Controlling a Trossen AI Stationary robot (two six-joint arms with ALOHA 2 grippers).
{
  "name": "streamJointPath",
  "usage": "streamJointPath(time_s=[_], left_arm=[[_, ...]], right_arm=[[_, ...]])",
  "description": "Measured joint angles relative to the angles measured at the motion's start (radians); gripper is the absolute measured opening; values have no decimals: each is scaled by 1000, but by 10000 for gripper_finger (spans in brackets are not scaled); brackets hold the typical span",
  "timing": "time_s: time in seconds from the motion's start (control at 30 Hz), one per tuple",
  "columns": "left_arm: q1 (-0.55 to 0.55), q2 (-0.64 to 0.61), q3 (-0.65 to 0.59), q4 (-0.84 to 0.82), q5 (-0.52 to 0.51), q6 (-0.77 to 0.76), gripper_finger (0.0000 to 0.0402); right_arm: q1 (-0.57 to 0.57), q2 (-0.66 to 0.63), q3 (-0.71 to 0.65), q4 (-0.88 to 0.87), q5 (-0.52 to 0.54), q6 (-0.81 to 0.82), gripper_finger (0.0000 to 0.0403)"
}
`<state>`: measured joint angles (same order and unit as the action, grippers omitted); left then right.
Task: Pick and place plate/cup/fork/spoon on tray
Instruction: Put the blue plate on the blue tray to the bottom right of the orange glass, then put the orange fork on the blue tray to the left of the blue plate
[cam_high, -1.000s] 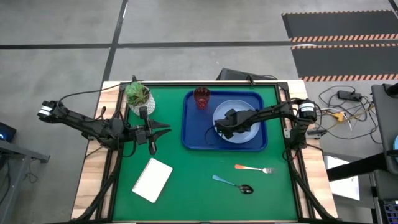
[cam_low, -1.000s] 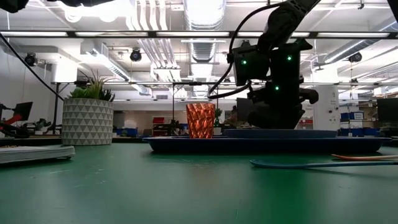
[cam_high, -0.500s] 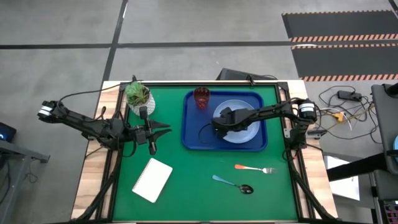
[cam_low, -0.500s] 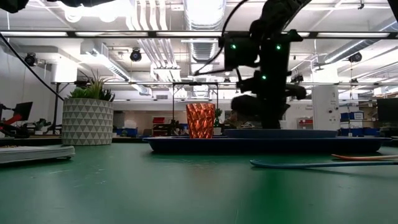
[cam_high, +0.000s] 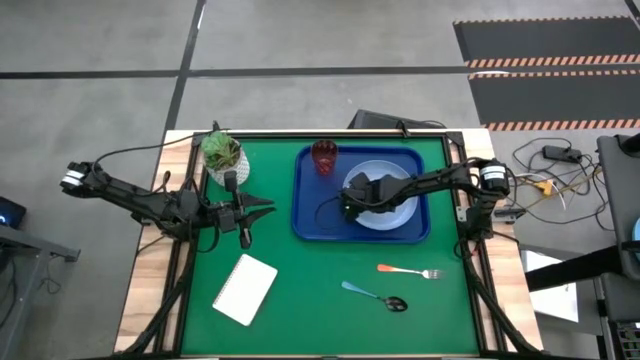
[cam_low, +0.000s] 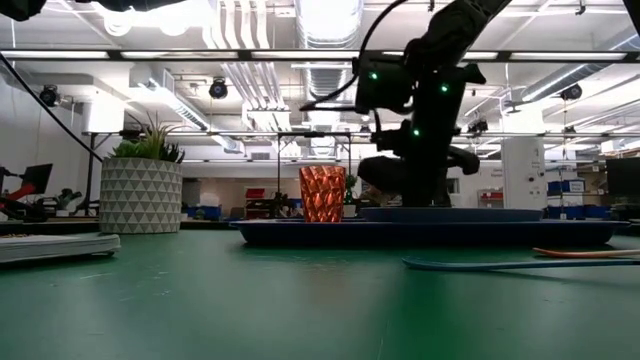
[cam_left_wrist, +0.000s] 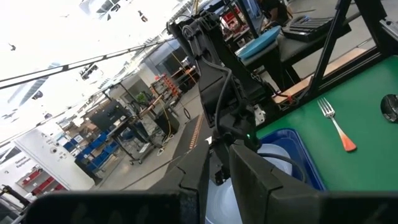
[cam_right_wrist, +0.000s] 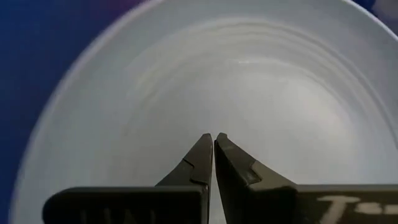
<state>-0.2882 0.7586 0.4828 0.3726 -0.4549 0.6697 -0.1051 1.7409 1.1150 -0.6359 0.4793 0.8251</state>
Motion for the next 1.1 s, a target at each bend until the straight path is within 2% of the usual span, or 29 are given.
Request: streamJointPath(time_s=[0.37, 0.7, 0.87, 1.1], left_arm=[[0, 0, 0, 0, 0, 0, 45], [0, 0, 0, 0, 0, 0, 45], [0, 0, 0, 0, 0, 0, 45], [0, 5, 0, 1, 0, -1, 45]], right_arm=[[0, -2, -86, -2, 34, 47, 9], [23, -32, -8, -116, 19, 25, 9], [108, -96, 19, -138, 36, 60, 9], [323, -194, -2, -128, 146, 137, 9]])
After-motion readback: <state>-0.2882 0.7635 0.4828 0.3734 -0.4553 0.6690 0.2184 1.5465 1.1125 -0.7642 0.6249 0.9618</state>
